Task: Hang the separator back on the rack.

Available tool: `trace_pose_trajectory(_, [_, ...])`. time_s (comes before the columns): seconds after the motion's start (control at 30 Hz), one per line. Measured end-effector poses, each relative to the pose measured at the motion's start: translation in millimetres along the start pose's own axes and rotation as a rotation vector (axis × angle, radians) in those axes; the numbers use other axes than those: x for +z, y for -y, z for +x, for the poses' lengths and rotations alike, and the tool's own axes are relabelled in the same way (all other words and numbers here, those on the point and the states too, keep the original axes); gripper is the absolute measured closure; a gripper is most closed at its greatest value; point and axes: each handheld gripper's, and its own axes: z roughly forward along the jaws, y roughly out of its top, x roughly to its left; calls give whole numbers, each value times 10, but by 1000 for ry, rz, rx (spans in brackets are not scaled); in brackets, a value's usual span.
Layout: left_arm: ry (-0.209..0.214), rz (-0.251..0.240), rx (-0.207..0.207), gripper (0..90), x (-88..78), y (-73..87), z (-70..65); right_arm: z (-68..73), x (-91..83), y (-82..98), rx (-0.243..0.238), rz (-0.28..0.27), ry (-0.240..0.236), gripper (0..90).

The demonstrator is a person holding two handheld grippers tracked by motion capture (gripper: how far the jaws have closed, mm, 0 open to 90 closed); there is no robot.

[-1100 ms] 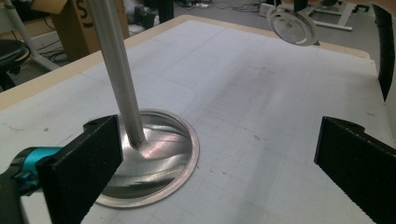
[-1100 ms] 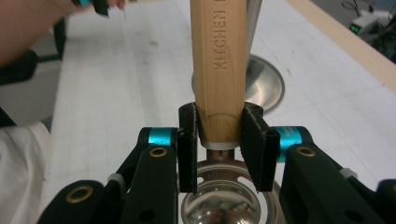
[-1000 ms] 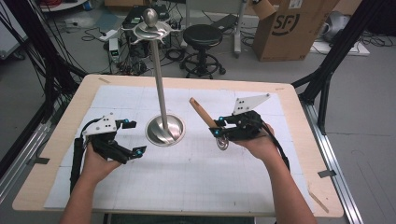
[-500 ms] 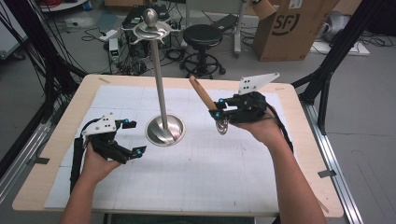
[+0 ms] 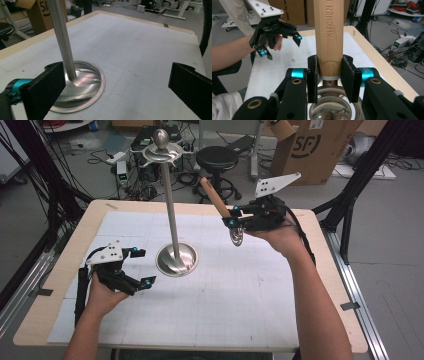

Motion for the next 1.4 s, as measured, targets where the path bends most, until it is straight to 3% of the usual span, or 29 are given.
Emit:
trace_pose_trajectory(0.17, [4, -7, -1, 17, -14, -6, -3, -86, -5, -98, 3, -10, -8, 692])
trace_pose_trajectory(0.33, [2, -11, -2, 17, -18, -7, -6, -169, -18, -200, 12, -15, 14, 691])
trace_pose_trajectory(0.67, [2, -6, 6, 16, -17, -10, -14, -243, 19, -425, 7, -35, 25, 691])
trace_pose_trajectory(1.1, [-2, 5, 6, 17, -7, -5, -21, -422, 124, -470, 47, -43, 25, 691])
trace_pose_trajectory(1.4, [-7, 10, 5, 17, -6, 5, -10, -396, 221, -499, 33, -33, 3, 691])
